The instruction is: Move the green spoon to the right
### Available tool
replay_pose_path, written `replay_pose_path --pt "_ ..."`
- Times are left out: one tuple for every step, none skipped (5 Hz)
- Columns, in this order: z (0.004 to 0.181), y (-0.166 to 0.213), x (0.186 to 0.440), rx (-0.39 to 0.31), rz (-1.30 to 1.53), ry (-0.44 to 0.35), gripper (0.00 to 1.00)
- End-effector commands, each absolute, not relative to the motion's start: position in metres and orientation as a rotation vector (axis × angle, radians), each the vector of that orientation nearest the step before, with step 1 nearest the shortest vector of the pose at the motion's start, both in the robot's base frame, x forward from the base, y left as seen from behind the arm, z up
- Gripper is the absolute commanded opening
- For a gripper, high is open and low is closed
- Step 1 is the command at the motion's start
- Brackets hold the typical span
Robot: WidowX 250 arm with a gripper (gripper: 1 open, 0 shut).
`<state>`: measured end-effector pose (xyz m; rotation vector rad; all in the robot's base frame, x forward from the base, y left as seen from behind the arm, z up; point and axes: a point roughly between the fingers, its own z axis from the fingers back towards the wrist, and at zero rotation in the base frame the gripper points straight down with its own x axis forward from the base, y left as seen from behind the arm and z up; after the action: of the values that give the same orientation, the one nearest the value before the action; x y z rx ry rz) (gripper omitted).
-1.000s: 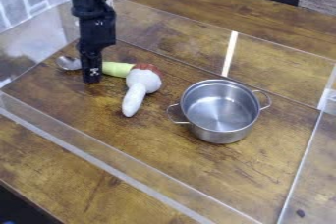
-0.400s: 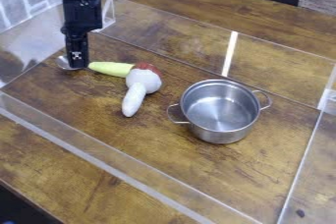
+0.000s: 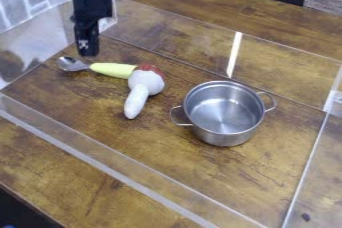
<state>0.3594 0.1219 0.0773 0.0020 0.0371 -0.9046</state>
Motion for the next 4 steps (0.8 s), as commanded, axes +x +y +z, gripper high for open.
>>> replay_pose_path --pt "0.101 0.127 0.372 0.037 -0.914 -0.023 0.0" --pt "0.1 0.129 0.377 0.018 -0.919 -0.035 1.0" --pt "0.093 0.129 0.375 -0.002 -0.958 -0.046 1.0" --pt "0.085 0.129 0.372 -0.02 -0.994 -0.054 1.0"
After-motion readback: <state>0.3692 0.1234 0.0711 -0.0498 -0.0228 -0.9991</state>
